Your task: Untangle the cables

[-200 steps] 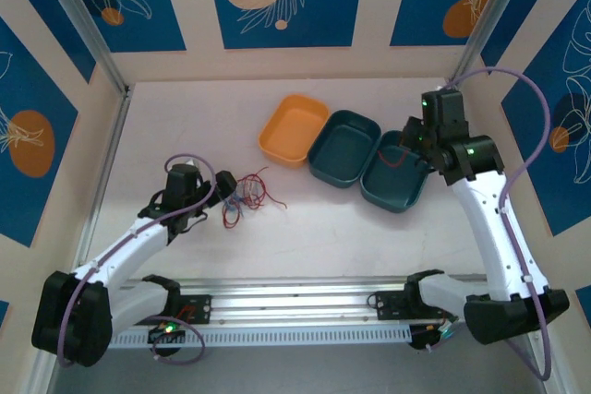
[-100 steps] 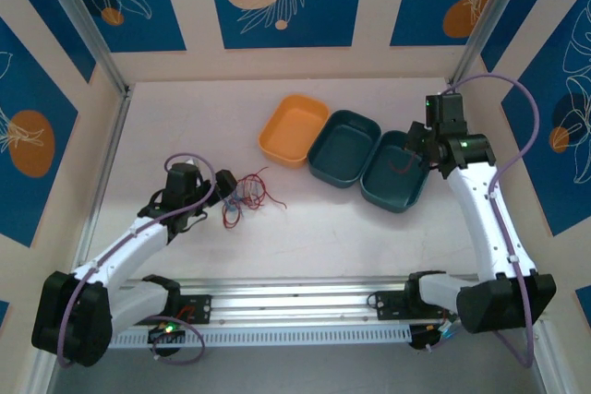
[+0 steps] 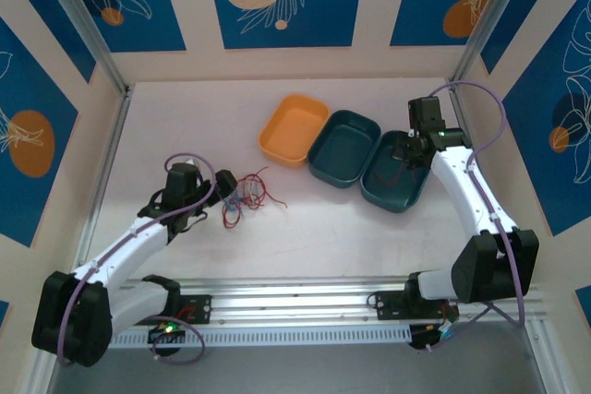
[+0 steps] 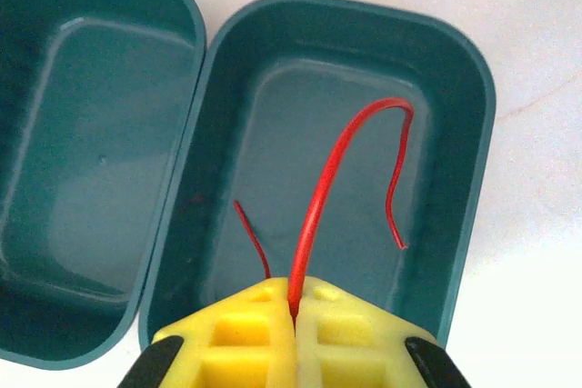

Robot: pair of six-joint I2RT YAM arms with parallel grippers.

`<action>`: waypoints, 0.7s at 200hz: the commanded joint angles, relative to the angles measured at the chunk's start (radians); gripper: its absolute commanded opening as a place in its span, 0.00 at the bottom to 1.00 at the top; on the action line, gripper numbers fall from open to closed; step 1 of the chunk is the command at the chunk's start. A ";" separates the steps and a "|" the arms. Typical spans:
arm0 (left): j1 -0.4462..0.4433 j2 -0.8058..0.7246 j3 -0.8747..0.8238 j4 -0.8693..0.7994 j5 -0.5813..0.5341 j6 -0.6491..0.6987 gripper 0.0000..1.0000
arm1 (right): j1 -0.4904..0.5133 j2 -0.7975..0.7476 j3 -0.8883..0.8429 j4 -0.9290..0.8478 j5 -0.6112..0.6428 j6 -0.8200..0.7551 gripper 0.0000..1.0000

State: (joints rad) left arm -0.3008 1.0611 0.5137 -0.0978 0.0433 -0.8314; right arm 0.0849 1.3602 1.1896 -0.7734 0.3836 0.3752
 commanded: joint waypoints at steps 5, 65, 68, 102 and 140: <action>0.011 -0.026 0.007 -0.015 -0.003 0.008 1.00 | -0.011 0.053 -0.030 -0.003 -0.047 0.026 0.00; 0.010 -0.046 0.007 -0.029 -0.006 0.009 1.00 | -0.016 0.181 -0.033 -0.016 -0.036 0.066 0.00; 0.011 -0.046 0.006 -0.030 -0.006 0.009 1.00 | -0.017 0.187 -0.032 -0.016 -0.036 0.066 0.00; 0.010 -0.058 0.002 -0.034 -0.014 0.008 1.00 | -0.024 0.252 -0.022 -0.026 -0.045 0.076 0.02; 0.011 -0.058 0.006 -0.039 -0.013 0.009 1.00 | -0.020 0.281 0.004 -0.041 -0.068 0.077 0.13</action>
State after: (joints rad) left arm -0.3008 1.0172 0.5137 -0.1169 0.0429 -0.8314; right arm 0.0647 1.6386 1.1564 -0.7788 0.3511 0.4366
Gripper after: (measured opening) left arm 0.998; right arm 0.086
